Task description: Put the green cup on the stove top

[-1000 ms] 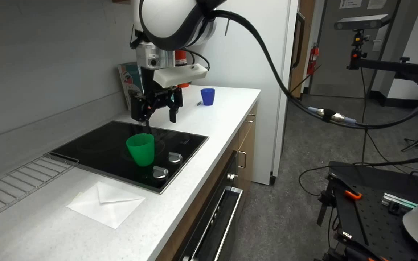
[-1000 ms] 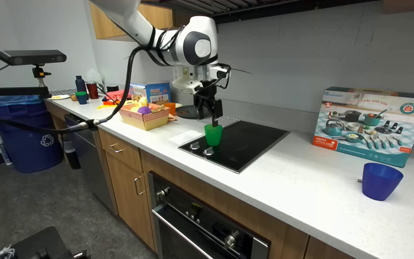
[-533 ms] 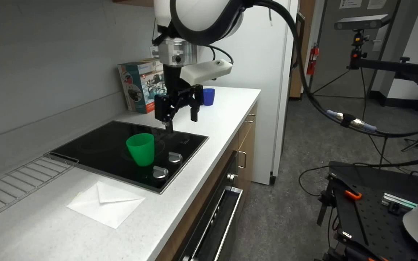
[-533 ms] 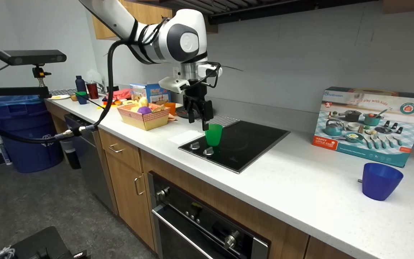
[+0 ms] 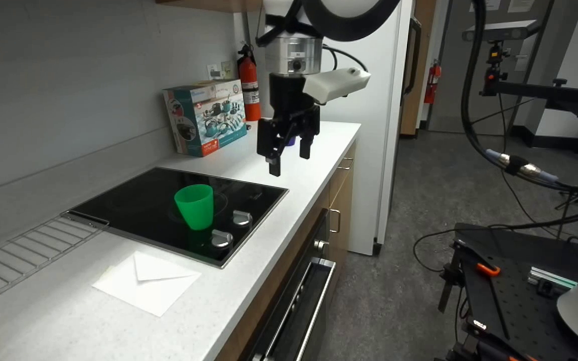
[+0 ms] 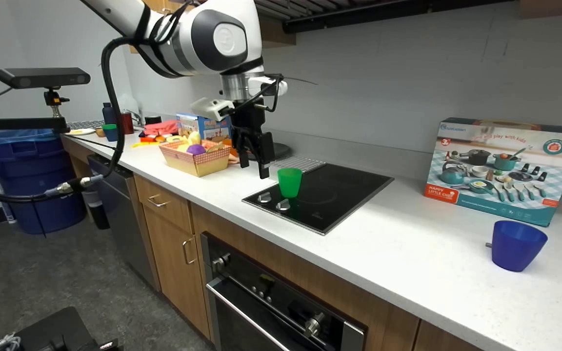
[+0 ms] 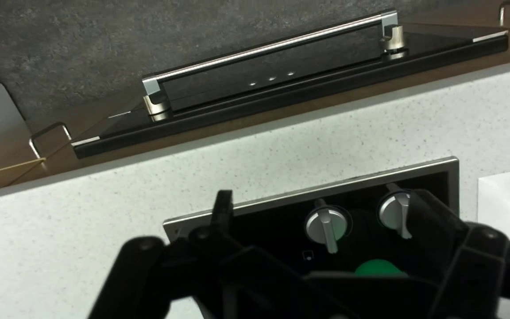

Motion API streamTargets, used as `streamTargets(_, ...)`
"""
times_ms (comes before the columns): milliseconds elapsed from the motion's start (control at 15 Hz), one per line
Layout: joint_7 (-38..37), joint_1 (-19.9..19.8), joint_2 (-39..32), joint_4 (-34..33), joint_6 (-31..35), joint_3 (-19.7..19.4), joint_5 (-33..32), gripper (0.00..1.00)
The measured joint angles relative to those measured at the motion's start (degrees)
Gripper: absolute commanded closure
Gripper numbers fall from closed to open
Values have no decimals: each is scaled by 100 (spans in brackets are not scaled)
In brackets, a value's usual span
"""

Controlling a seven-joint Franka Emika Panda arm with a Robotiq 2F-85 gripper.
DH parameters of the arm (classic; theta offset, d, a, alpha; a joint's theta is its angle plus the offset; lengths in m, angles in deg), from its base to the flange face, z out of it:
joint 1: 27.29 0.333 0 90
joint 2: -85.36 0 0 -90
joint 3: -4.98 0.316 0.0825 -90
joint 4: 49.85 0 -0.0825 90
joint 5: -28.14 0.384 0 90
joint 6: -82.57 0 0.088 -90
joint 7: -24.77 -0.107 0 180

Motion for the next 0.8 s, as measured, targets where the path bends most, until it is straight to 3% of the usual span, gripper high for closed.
streamTargets(800,877,-603,1448,1457,-1,-47,-1,0)
